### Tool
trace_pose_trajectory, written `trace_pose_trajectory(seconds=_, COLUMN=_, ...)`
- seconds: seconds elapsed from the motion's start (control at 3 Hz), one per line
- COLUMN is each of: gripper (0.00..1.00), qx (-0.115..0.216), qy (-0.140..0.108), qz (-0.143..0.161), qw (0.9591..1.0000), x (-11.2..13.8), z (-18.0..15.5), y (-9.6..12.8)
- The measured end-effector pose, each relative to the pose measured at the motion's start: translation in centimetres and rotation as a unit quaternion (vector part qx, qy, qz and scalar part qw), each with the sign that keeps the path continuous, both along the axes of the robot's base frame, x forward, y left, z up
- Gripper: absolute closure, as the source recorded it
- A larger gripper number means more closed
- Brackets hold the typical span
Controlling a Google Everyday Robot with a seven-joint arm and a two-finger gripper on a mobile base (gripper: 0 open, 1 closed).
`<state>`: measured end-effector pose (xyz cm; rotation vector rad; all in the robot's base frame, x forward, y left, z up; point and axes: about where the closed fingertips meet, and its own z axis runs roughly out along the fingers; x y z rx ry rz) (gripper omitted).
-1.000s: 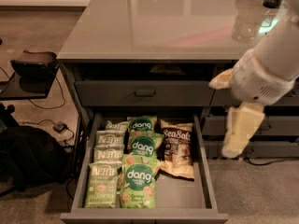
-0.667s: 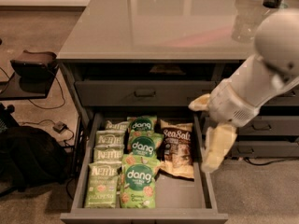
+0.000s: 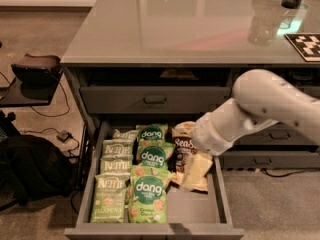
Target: Pick green jalapeno chip bag from middle drawer and place on counter
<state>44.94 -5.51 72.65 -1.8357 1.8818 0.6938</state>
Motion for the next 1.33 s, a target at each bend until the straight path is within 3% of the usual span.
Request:
trace_pose_trajectory(seconds=0.33, gripper=0.0, qx=0.017, qy=-0.017, qz=-0.002, qw=0.9997, x=1.3, z=-4.1, y=3.2)
trace_pose_trajectory(seconds=0.67, gripper=0.0, qx=0.02, qy=-0.018, qz=-0.004, qw=0.9996, x=1.8, z=-7.7, y=6.0)
trace_pose_trajectory(seconds=1.0, gripper=0.0, qx=0.021, qy=-0.008, qz=-0.004, qw=0.9997, x=1.9, z=-10.5, y=8.4)
trace_pose_trajectory(seconds=1.33, gripper=0.0, qx=0.033, qy=0.014, qz=0.013, qw=0.9993, x=2.1, z=-14.0, y=13.7)
